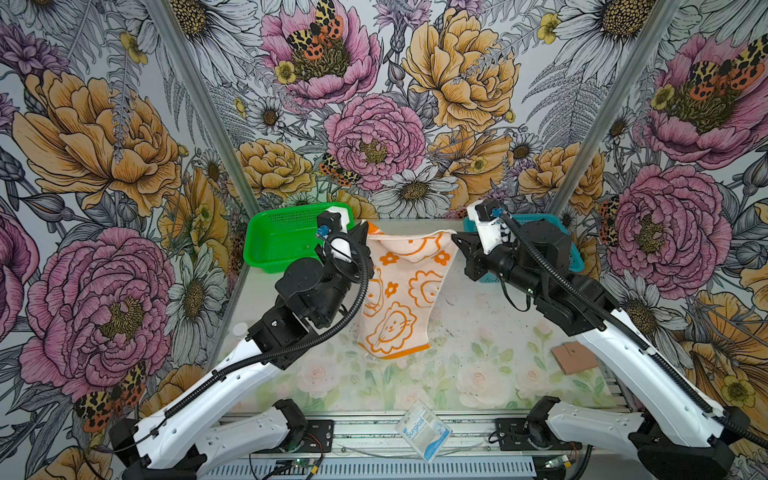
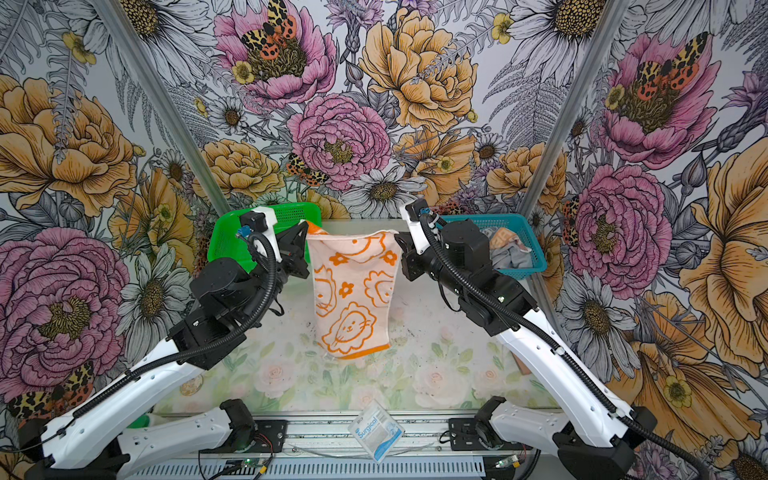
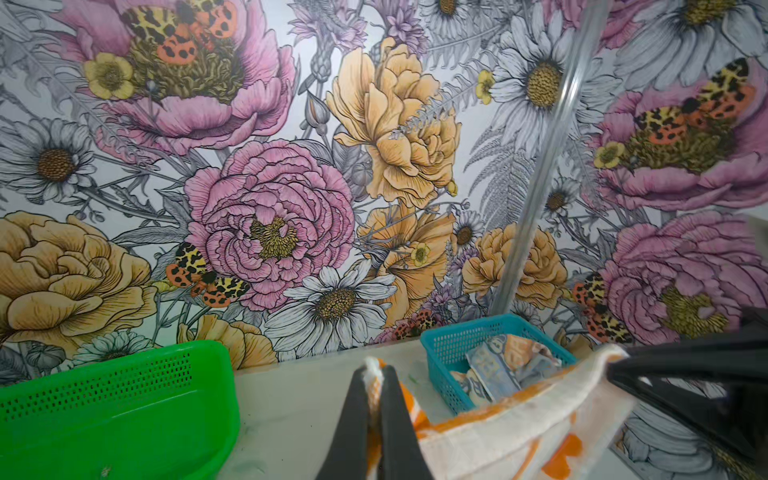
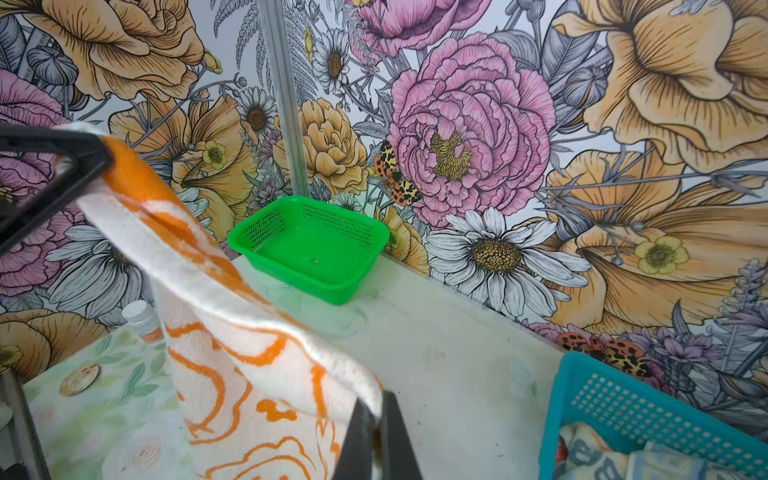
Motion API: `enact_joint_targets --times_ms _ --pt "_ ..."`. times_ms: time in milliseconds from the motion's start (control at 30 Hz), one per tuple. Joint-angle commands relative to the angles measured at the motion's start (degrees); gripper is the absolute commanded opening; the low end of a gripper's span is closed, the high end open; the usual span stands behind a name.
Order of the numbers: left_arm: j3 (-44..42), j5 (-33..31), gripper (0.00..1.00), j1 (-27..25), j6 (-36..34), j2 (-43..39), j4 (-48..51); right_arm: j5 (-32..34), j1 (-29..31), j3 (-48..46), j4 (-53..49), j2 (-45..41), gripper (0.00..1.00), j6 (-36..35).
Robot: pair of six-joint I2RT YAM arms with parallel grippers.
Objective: Fold and stack the towels
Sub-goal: 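Lift the orange towel high with both grippers, holding two corners apart, then lay the hanging towel flat on the table, drawing both grippers toward the robot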
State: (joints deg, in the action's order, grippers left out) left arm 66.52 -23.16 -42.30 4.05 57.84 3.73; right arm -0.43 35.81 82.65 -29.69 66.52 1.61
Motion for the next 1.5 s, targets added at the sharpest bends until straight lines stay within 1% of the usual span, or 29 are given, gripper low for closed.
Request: enact_joint_targets --times_ms 0,100,167,267,367,467,567,667,733,800,833,900,933,967,1000,1033,1100,1167,1233,1267,1333,1467 --pt "3.7 13.5 0.00 9.2 8.7 5.5 4.0 1.3 -2.7 4.7 3.4 6.2 0.00 -4.1" --pt "9.6 20.4 0.00 16.2 11.1 12.6 3.9 -0.3 -5.7 9.1 4.9 12.4 0.00 -6.5" --pt "16.7 24.3 0.00 19.9 12.5 19.6 5.3 -2.3 -8.6 14.1 5.2 17.5 0.00 -7.2" --pt "29.0 28.4 0.00 23.2 13.4 30.7 8.2 -6.0 -12.4 22.6 5.2 25.5 0.00 -8.0" --pt "40.5 30.4 0.00 24.8 13.0 40.1 8.2 -7.8 -14.4 31.2 5.5 32.8 0.00 -10.9" --pt "52.7 32.5 0.00 25.9 13.2 49.1 8.8 -8.7 -15.8 40.7 5.4 39.0 0.00 -11.8" --pt "63.2 33.6 0.00 26.1 12.0 54.3 9.1 -10.7 -16.5 47.9 5.5 42.7 0.00 -12.8" --pt "69.1 34.4 0.00 26.0 10.8 56.5 9.2 -11.4 -16.5 52.0 5.5 44.0 0.00 -12.9" --pt "69.1 34.4 0.00 25.9 10.8 56.0 9.4 -11.6 -16.4 51.5 5.4 43.5 0.00 -12.5" --pt "64.6 34.5 0.00 25.8 12.0 54.2 9.7 -12.0 -16.5 47.7 5.6 41.8 0.00 -12.5" --pt "60.0 34.4 0.00 25.4 12.3 52.6 9.4 -12.3 -16.4 44.4 5.7 40.5 0.00 -12.5" --pt "47.9 33.3 0.00 24.1 12.5 47.5 6.3 -12.8 -16.4 36.0 6.8 37.7 0.00 -12.0" --pt "40.0 31.4 0.00 23.3 13.2 43.5 3.7 -12.8 -16.4 31.0 7.8 36.0 0.00 -11.5" --pt "31.6 29.5 0.00 22.4 15.1 40.6 1.4 -12.4 -16.4 25.0 8.8 34.2 0.00 -11.2" --pt "25.7 28.9 0.00 21.7 16.8 38.5 0.0 -12.1 -16.4 19.3 10.0 32.7 0.00 -11.0" --pt "18.6 27.0 0.00 20.8 18.9 36.2 -0.3 -11.5 -16.3 12.5 11.6 31.0 0.00 -10.4" --pt "7.2 23.5 0.00 18.2 21.8 32.1 -1.2 -11.0 -16.3 0.9 14.1 28.1 0.00 -7.5" --pt "-2.5 17.7 0.00 14.4 25.0 27.9 -1.2 -12.2 -16.1 -9.8 17.0 25.1 0.00 -3.5" --pt "-8.9 13.0 0.00 10.8 28.4 25.0 1.3 -13.5 -15.7 -18.5 20.1 22.3 0.00 0.8" --pt "-11.5 11.7 0.00 9.2 30.6 23.4 2.9 -14.5 -15.3 -22.3 20.9 20.9 0.00 2.5" --pt "-16.9 6.9 0.00 6.6 35.2 20.6 4.3 -14.0 -14.3 -27.8 21.2 18.4 0.00 5.4" --pt "-25.8 1.5 0.00 2.3 42.5 13.9 7.1 -12.8 -12.2 -36.0 21.2 14.0 0.00 10.1"
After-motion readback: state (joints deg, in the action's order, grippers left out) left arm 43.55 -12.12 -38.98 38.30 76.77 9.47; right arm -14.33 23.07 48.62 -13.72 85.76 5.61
